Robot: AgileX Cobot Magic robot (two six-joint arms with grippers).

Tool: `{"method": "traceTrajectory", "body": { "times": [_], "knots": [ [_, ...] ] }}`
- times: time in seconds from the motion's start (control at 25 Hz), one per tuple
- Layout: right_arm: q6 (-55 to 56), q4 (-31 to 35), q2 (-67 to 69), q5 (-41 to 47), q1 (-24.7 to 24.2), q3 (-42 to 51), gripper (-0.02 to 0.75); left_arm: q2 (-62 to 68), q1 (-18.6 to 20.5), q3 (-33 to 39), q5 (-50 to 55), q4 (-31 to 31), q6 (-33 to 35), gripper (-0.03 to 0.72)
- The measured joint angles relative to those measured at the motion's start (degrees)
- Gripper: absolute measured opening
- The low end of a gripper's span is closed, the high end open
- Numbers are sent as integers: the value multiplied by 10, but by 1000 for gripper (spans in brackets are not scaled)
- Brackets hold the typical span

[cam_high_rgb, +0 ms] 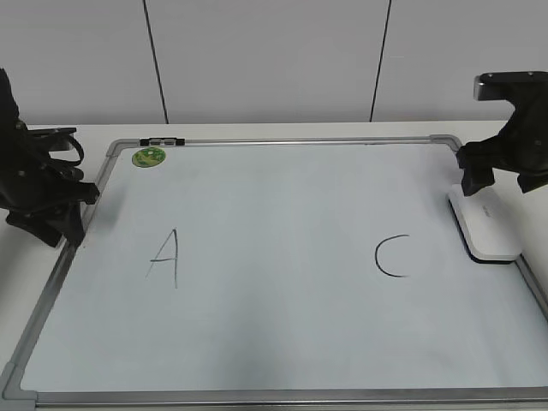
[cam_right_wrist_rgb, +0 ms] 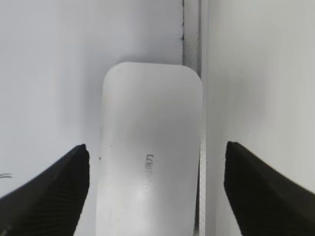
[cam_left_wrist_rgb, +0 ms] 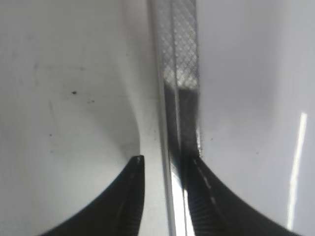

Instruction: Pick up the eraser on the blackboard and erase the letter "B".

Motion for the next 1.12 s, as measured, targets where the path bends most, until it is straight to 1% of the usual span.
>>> {"method": "traceTrajectory", "body": {
  "times": [0.08,0.16,0.24,0.36,0.48,0.64,0.76,0.96,1.04,1.08,1.12],
  "knots": [
    [-9,-1,-20,13,0,-2,627,8,0,-19,13,1,0,313],
    [-14,-3,-40,31,0,-2,622,11,-2,-44,30,0,0,360],
    [-22,-3,-58,46,0,-2,617,10,-2,-72,56,0,0,379],
    [-28,1,-106,80,0,-2,611,-9,-2,-118,113,-1,0,386],
    [-46,17,-150,119,0,-2,606,-45,-2,-136,160,-1,0,388],
    [-78,58,-220,172,0,-2,594,-104,-10,-138,183,-1,0,389],
    [-83,74,-269,205,0,1,593,-161,-21,-126,187,-1,-2,389],
    [-86,77,-361,230,0,39,593,-277,-47,-90,190,-1,-5,389],
    [-88,77,-371,236,0,46,593,-320,-54,-68,193,-1,-5,389],
    [-89,79,-433,246,0,83,593,-344,-58,-55,193,-1,-5,389],
    [-89,79,-456,249,0,96,592,-368,-61,-41,194,-1,-5,389]
  ]
}}
